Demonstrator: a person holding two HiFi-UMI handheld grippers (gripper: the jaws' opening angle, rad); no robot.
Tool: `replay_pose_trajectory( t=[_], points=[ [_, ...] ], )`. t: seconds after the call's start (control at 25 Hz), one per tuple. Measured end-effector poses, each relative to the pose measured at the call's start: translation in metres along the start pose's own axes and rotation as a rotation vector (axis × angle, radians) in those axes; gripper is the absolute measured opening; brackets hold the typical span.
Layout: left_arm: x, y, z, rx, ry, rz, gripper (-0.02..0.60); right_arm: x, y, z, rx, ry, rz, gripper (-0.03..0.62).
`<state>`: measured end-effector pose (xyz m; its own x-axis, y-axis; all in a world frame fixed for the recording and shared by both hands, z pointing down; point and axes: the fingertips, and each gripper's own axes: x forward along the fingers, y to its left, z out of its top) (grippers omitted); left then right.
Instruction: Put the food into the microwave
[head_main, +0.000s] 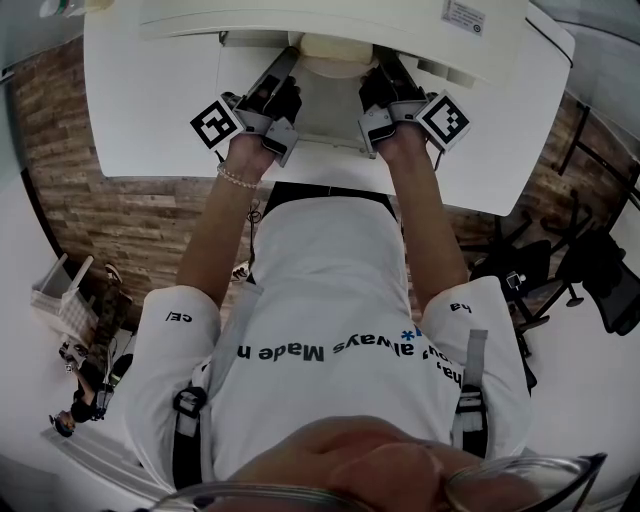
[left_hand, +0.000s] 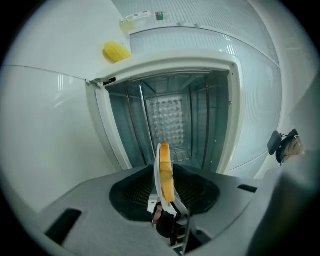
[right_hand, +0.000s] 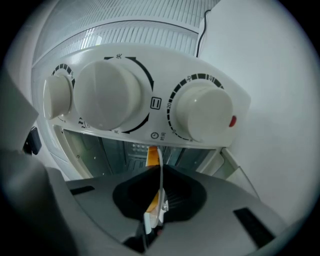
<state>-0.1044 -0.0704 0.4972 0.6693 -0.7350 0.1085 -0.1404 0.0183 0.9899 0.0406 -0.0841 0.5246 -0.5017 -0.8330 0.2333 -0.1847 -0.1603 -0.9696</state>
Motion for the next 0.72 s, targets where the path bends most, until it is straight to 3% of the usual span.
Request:
replay_pose_trajectory(
  t=[0.2,0.64,0.72],
  points=[
    [-0.009,-0.003,-0.008,-0.009,-0.002,0.002,0.098,0.002,0.0,0.002,0.008,-0.01,-0.002,0.021],
    [0.009,0.004,-0.046,-0.024,0.082,0.017,0.096,0.004,-0.001,0.005,0.032,-0.021,0.003,0.021],
    [0.011,0.007,-0.046,-0.043,0.066,0.033,0.033,0.004,-0.001,0.005,0.034,-0.021,0.005,0.021]
  ],
)
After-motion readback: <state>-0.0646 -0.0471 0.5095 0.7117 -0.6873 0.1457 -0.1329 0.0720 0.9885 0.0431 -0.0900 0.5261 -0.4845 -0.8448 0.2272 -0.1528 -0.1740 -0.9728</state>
